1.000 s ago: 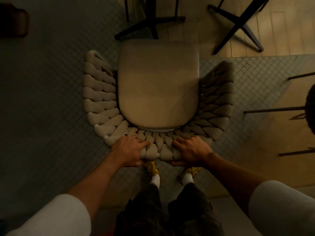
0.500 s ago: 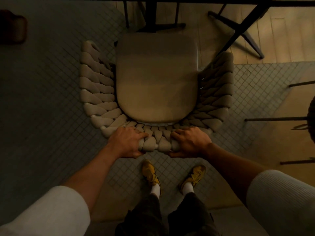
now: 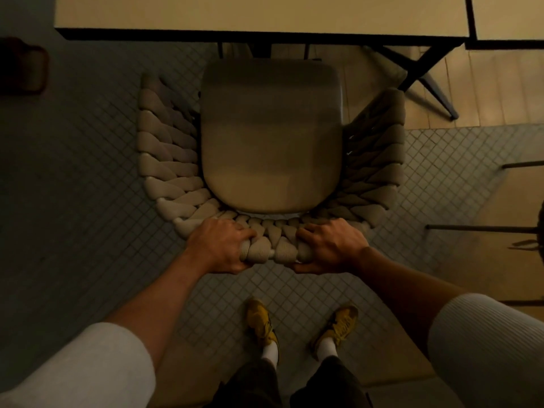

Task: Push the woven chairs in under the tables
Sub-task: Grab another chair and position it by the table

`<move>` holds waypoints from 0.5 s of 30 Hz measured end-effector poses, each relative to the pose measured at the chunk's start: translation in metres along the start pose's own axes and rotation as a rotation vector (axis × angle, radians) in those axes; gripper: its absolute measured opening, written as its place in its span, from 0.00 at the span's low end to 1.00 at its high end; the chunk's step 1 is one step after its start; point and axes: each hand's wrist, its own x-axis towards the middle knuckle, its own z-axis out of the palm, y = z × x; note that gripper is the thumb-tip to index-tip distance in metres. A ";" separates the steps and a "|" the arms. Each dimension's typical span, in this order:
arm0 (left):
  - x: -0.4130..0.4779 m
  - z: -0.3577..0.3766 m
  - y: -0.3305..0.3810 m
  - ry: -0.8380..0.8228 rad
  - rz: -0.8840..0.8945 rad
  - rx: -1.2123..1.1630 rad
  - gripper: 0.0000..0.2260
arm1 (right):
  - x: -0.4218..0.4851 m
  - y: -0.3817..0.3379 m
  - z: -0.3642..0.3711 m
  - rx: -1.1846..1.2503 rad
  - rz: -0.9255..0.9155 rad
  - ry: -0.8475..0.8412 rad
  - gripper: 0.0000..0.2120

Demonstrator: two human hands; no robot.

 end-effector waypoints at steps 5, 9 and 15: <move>0.007 -0.002 -0.005 -0.009 -0.005 -0.018 0.29 | 0.006 0.006 -0.004 0.005 -0.012 -0.008 0.37; 0.010 -0.005 -0.006 -0.002 0.002 -0.012 0.28 | 0.008 0.008 -0.007 0.024 -0.007 -0.005 0.36; 0.014 -0.009 -0.008 -0.006 0.000 0.005 0.28 | 0.012 0.014 -0.008 0.025 -0.008 -0.025 0.35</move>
